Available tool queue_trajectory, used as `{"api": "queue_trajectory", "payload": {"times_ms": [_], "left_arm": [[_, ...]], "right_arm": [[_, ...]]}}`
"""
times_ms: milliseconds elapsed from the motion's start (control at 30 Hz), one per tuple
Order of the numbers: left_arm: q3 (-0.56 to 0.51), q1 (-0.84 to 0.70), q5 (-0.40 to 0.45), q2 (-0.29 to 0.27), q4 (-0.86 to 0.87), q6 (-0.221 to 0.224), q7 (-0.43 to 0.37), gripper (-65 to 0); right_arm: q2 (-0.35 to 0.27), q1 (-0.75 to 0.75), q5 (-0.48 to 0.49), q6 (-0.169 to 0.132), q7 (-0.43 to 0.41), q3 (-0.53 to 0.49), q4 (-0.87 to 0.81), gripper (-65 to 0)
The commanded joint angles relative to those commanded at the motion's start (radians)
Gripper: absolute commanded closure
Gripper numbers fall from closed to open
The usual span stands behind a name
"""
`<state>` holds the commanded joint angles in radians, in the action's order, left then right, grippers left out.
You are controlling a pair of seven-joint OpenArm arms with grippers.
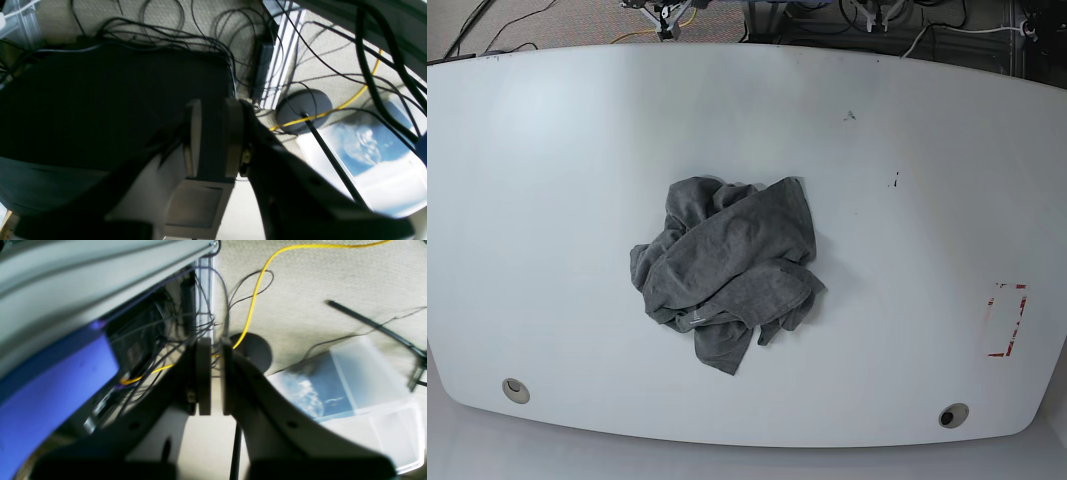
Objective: Layout the t-shirt on the table in an organized manner, then fold the t-shirt properly
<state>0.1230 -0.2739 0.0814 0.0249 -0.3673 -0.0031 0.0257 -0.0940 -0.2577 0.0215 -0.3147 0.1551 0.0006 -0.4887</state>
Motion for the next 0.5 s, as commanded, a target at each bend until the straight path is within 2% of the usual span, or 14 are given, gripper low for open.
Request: {"api": "queue_trajectory", "payload": {"times_ms": [333, 500], "left_arm": [[0.003, -0.054, -0.003, 0.007, -0.092, 0.001, -0.01, -11.9], [-0.001, -0.101, -0.001, 0.004, -0.184, 0.001, -0.002, -11.8]], "right_arm": [[-0.017, -0.011, 0.0, 0.016, 0.001, 0.001, 0.001, -3.6], [-0.022, -0.024, 0.0, 0.046, 0.0, 0.002, -0.011, -3.4]]}}
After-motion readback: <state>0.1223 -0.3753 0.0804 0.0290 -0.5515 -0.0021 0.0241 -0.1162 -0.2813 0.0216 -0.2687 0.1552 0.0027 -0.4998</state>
